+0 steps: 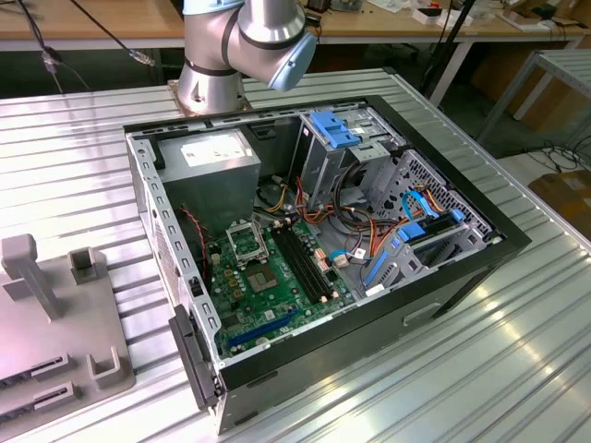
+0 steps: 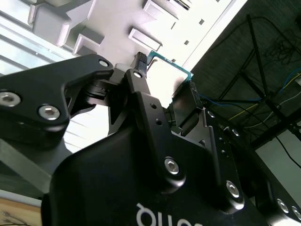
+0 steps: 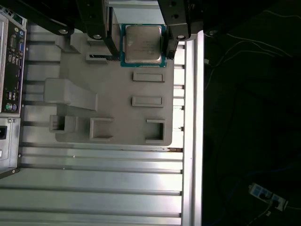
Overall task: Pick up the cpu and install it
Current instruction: 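Pick up the cpu and move it towards the insertion slot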
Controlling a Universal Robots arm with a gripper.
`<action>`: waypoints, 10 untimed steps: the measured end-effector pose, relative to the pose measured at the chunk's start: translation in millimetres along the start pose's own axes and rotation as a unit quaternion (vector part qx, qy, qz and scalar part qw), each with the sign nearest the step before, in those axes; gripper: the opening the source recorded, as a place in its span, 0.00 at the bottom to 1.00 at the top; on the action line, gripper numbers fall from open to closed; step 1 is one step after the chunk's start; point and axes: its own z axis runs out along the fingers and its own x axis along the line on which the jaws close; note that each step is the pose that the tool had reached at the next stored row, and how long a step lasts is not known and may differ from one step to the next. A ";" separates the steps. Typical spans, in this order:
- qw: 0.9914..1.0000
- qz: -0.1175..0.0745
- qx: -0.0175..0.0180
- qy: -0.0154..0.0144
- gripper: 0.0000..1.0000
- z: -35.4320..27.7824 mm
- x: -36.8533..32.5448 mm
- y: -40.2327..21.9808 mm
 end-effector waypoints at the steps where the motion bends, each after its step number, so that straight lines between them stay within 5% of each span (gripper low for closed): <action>1: 1.000 0.000 0.000 0.000 0.47 0.0 -0.8 0.0; 10: 1.000 0.000 0.000 0.000 0.47 -0.2 -9.9 -0.3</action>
